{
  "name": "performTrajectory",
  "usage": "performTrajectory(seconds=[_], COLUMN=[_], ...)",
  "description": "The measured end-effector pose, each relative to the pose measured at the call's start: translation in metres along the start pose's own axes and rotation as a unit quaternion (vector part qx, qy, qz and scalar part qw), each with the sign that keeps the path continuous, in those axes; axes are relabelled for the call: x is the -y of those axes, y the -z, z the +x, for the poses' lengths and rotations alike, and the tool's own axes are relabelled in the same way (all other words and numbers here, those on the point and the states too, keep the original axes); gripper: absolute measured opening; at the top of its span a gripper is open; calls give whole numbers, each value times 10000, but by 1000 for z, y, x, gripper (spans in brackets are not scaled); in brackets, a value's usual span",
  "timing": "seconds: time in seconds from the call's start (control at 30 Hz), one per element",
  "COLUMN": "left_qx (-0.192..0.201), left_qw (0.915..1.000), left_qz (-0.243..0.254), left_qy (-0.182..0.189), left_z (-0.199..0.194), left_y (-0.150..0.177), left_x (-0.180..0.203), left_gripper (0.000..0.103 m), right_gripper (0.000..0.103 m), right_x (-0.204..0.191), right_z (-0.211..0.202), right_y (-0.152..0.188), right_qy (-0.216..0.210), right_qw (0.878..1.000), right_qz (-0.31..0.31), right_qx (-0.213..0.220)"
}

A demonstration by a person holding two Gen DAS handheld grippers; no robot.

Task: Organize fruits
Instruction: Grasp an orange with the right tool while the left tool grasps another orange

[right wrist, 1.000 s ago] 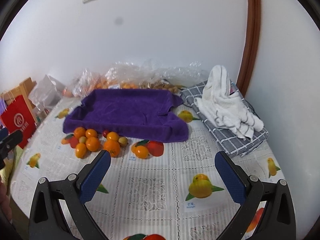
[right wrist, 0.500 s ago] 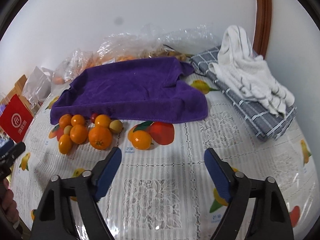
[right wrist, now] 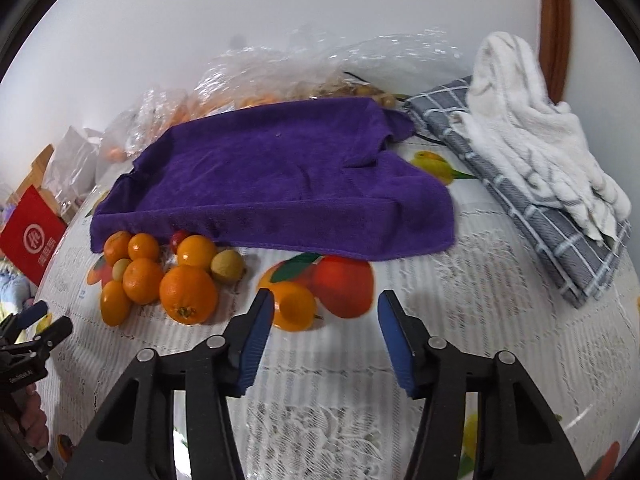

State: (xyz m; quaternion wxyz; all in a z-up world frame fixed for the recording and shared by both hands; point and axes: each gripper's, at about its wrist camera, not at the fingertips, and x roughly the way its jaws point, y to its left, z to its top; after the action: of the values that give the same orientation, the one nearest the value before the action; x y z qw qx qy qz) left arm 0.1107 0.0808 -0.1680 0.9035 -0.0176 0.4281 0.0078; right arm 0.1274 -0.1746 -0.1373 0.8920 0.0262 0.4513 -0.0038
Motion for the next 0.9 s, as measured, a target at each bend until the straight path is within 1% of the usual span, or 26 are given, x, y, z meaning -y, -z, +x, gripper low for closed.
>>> performTrajectory(seconds=[0.13,0.2,0.27,0.3,0.33,0.37,0.4,0.47,0.6,0.67,0.7,0.73,0.77,0.83,0.9], left_qx=[1,25,30,14,5,2,-4,-25,-63,-146,-189,-238,-271,-315,-290], left_qw=[9997,9995,9988,9984,9979,9976,9975,9971,9948,9934,9929,9927,9927,9926,9929], left_qz=[-97,-151,-207,-226,-222,-191,-134,-4,145,165,176,205,242,234,187], left_qy=[206,287,440,516,613,662,694,758,1004,1124,1165,1168,1148,1147,1136], left_z=[-3,-4,-5,-5,-4,-3,-2,0,6,12,14,17,20,24,25], left_y=[-1,-2,-3,-3,-2,-2,-3,-4,-9,-12,-13,-13,-14,-15,-17], left_x=[-4,-5,-4,-2,1,4,9,21,43,54,59,64,68,72,73], left_gripper=[97,97,97,97,93,90,89,83,77,68,67,62,55,50,43], right_gripper=[53,49,46,44,43,37,34,34,33,33,33,33,33,33,33], right_x=[-9,-14,-19,-21,-22,-22,-21,-19,-10,-5,-2,1,3,8,12], right_z=[8,13,21,25,27,29,29,27,17,11,8,5,3,0,-2], right_y=[-1,1,3,5,7,8,10,12,16,18,19,21,23,25,27], right_qy=[-125,-205,-127,-23,43,68,41,-19,-4,-6,14,46,68,69,68], right_qw=[9998,9994,9991,9987,9985,9983,9983,9984,9986,9987,9987,9986,9987,9990,9992], right_qz=[-176,-259,-380,-463,-513,-546,-565,-548,-532,-508,-515,-519,-506,-449,-390], right_qx=[-50,-105,-155,-193,-183,-168,-162,-105,-37,-21,-8,9,13,5,-27])
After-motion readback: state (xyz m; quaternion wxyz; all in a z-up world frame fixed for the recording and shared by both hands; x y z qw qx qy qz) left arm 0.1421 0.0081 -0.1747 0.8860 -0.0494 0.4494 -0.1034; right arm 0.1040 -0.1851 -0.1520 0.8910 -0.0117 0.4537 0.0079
